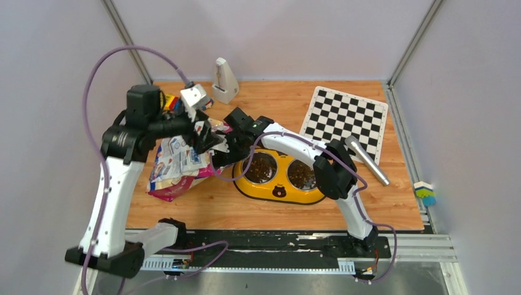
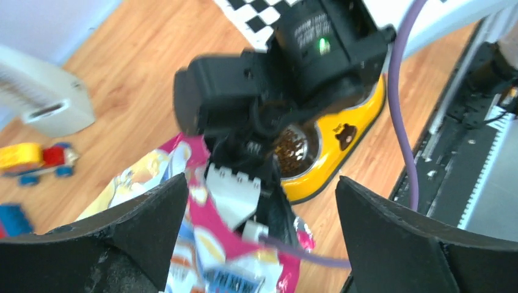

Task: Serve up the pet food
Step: Collect the pet food from the pet food bag.

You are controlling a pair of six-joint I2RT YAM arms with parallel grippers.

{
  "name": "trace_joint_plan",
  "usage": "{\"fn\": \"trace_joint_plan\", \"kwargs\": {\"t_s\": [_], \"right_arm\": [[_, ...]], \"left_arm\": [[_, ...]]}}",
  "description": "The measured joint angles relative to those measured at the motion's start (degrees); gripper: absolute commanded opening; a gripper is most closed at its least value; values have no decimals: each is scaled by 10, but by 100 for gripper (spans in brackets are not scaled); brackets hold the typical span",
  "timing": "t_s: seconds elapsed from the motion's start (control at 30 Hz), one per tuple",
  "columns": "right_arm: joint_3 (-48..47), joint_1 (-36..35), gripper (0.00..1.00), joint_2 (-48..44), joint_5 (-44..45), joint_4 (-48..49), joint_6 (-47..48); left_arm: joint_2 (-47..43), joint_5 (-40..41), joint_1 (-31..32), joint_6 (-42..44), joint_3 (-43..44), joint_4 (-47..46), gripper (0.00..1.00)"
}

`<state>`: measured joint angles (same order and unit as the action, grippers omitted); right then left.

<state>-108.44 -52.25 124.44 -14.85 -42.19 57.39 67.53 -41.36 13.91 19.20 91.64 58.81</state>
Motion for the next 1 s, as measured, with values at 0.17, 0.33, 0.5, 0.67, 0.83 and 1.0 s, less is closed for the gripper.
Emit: {"fn": "trace_joint_plan", "kwargs": {"t_s": [0.17,0.33,0.5,0.67,0.83,1.0], "right_arm": [[0,13,0,0,-44,-8,-24],[-1,20,0,0,-76,-18,-41],[-16,20,0,1,-91,-33,-55],[-31,20,0,5,-99,-48,-66],[-38,20,0,10,-105,-52,-70],[-42,20,0,10,-109,-57,-73]], "left_arm": [[-152,58,-29,40,-84,-6,100],[-252,106,-46,134,-124,57,99],[-242,140,-58,228,-142,148,95],[-236,175,-58,290,-206,189,94],[-267,209,-59,319,-280,183,86],[-313,249,-59,329,-336,158,70]]}}
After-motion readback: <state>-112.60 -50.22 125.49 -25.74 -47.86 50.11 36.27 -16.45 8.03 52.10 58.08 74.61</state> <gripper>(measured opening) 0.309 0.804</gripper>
